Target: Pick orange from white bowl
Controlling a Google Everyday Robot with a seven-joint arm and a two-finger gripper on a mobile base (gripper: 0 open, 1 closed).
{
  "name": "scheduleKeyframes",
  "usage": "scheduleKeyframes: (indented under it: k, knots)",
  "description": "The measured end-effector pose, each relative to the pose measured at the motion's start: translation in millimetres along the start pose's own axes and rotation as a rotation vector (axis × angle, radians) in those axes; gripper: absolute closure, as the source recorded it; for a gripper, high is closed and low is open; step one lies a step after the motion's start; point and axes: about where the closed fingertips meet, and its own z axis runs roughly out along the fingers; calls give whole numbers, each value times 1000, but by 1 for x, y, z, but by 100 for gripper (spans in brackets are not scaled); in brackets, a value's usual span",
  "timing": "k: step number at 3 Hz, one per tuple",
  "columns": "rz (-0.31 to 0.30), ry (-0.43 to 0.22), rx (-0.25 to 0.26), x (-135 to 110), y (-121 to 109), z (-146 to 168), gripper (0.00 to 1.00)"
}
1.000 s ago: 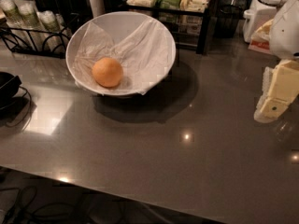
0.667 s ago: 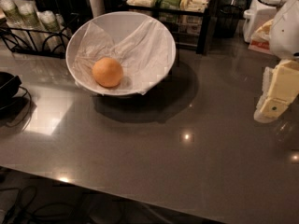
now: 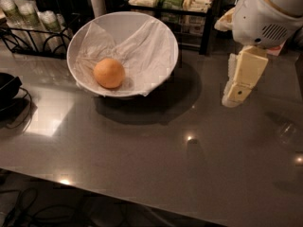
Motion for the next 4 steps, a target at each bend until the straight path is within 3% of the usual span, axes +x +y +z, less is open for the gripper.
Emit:
scheduleKeyframes:
  k: [1, 2, 4]
  knots:
    - [-72, -40, 32, -31, -7, -2, 0]
    - [-74, -43, 33, -32, -8, -1, 0]
    - [-108, -266, -58, -100, -46, 61, 0]
